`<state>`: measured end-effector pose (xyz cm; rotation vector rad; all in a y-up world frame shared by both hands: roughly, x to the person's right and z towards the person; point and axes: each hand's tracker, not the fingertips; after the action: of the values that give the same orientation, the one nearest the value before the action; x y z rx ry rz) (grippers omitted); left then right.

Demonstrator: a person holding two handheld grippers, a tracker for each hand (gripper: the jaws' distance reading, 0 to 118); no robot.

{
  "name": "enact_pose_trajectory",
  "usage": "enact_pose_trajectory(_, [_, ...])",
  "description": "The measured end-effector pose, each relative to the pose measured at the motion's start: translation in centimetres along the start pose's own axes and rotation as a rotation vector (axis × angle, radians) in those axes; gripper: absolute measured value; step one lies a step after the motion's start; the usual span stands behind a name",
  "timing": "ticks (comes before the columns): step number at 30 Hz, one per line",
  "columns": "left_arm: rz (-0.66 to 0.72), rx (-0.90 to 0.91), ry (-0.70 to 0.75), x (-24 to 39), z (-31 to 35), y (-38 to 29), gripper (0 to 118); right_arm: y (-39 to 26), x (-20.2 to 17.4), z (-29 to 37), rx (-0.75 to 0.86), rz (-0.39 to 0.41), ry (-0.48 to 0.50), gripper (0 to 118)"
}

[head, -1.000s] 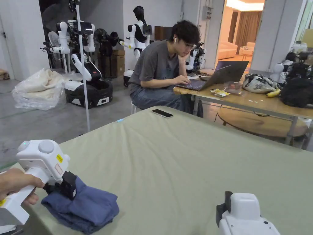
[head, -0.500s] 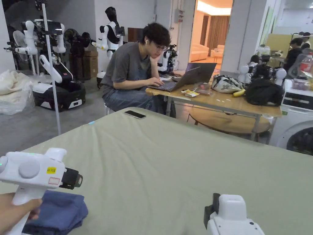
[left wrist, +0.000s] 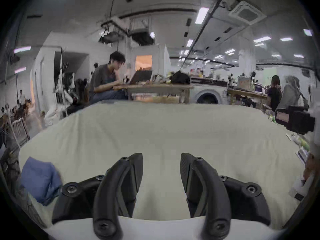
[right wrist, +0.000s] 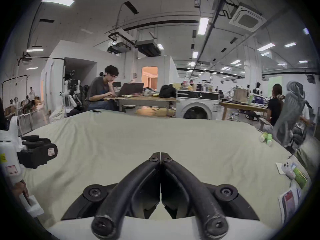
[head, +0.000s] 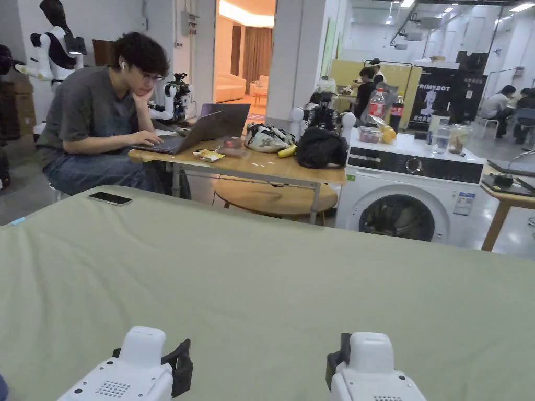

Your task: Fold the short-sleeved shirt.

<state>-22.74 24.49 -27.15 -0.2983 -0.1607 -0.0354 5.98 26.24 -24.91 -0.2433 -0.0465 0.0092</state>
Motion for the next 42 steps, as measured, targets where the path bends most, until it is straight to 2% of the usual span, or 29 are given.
enact_pose_trajectory(6, [0.000,0.092,-0.028,4.3,-0.5,2.2,38,0.4,5.2,1.6,0.029,-0.032,-0.123,0])
enact_pose_trajectory(10, [0.033,0.108,-0.043,5.6,-1.1,3.2,32,0.9,7.1,2.4,0.047,-0.037,-0.155,0])
enact_pose_trajectory(16, [-0.050,0.122,-0.041,6.8,-1.1,3.2,9,0.2,8.7,3.0,0.053,-0.048,-0.187,0])
enact_pose_trajectory(17, [-0.039,0.124,-0.036,6.7,-1.1,3.2,4,0.0,8.8,3.1,0.053,-0.051,-0.187,0])
enact_pose_trajectory(19, [0.046,0.116,-0.031,6.0,-1.0,3.2,1,-0.1,8.9,3.0,0.054,-0.057,-0.200,0])
enact_pose_trajectory(24, [0.077,0.108,-0.024,5.3,-1.1,2.8,0,-0.4,8.6,2.9,0.054,-0.026,-0.193,0])
enact_pose_trajectory(32, [0.038,0.175,-0.037,5.7,-0.1,3.1,0,-0.3,8.1,3.0,0.072,-0.035,-0.204,0])
enact_pose_trajectory(37, [0.043,0.174,-0.049,5.8,-0.2,3.2,0,-0.3,8.2,3.1,0.078,-0.080,-0.216,0])
enact_pose_trajectory(42, [0.020,0.197,-0.053,6.4,0.1,2.8,0,-0.6,8.2,3.2,0.073,-0.089,-0.192,0])
